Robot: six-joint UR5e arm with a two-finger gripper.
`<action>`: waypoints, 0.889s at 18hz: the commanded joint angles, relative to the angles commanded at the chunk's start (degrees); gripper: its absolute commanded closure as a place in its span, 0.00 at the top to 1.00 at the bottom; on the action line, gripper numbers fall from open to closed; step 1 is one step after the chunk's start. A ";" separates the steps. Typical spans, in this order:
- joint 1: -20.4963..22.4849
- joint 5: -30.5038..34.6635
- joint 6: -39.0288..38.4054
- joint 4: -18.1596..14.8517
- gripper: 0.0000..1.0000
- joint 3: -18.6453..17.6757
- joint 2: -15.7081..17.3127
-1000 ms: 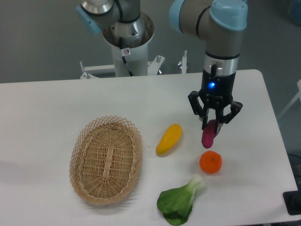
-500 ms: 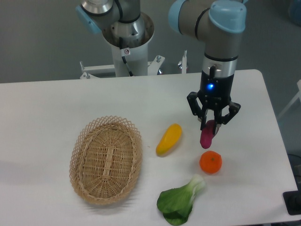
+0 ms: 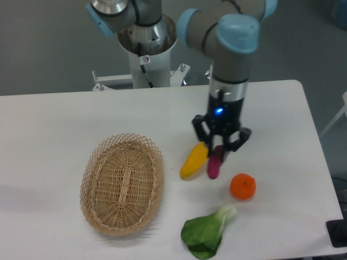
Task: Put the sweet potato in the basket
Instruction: 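Carry the held purple sweet potato over the wicker basket, then lower the sweet potato into the basket and open the gripper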
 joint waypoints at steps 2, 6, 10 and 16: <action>-4.05 3.78 -5.80 1.76 0.18 -0.53 -0.62; -12.66 10.82 -12.23 1.95 0.18 -0.44 -3.78; -17.24 10.91 -11.27 1.86 0.18 -1.14 -5.89; -18.48 11.44 -5.92 1.86 0.19 -4.83 -7.12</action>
